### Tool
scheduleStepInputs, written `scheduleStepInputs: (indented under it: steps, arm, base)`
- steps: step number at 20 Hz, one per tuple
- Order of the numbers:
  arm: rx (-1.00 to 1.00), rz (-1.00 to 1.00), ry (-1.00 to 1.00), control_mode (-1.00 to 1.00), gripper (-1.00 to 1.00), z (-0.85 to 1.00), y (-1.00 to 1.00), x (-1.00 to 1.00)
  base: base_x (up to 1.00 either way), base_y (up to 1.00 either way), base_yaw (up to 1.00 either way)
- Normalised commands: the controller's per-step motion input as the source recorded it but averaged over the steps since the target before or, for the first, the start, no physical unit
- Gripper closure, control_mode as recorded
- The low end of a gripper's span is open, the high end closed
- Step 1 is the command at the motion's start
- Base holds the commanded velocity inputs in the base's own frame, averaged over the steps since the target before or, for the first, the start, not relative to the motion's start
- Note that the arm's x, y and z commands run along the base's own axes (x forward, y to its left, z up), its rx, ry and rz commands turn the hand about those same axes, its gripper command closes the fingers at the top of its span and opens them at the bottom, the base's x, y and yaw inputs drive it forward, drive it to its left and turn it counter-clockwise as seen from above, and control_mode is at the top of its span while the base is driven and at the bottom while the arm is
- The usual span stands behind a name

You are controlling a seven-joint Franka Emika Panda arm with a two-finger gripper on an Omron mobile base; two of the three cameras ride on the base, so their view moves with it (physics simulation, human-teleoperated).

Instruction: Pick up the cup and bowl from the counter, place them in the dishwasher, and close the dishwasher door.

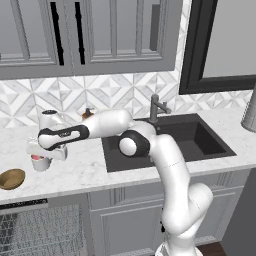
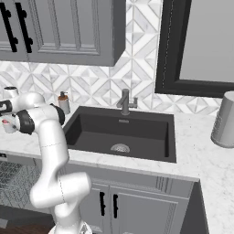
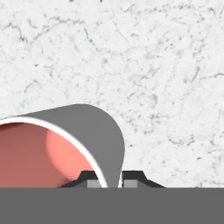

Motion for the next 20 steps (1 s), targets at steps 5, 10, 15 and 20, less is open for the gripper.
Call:
scheduleStepInputs:
  steps: [5,10,15,20]
  arm:
    - [0.00,0.00,-0.01,-1.00,1.00,0.00,-0.17,-0.24]
    - [0.00,0.00,-0.05,-1.00,1.00,0.00,-0.45,-0.69]
    - [0.00,0.00,-0.05,-1.00,1.00,0.00,-0.59,-0.92]
    - [0.00,0.01,-0.05,-1.00,1.00,0.00,-0.47,-1.00]
  base:
    - [0.00,0.00,0.00]
    - [0.00,0.00,0.00]
    - [0.00,0.00,0.00]
    - [0.00,0.00,0.00]
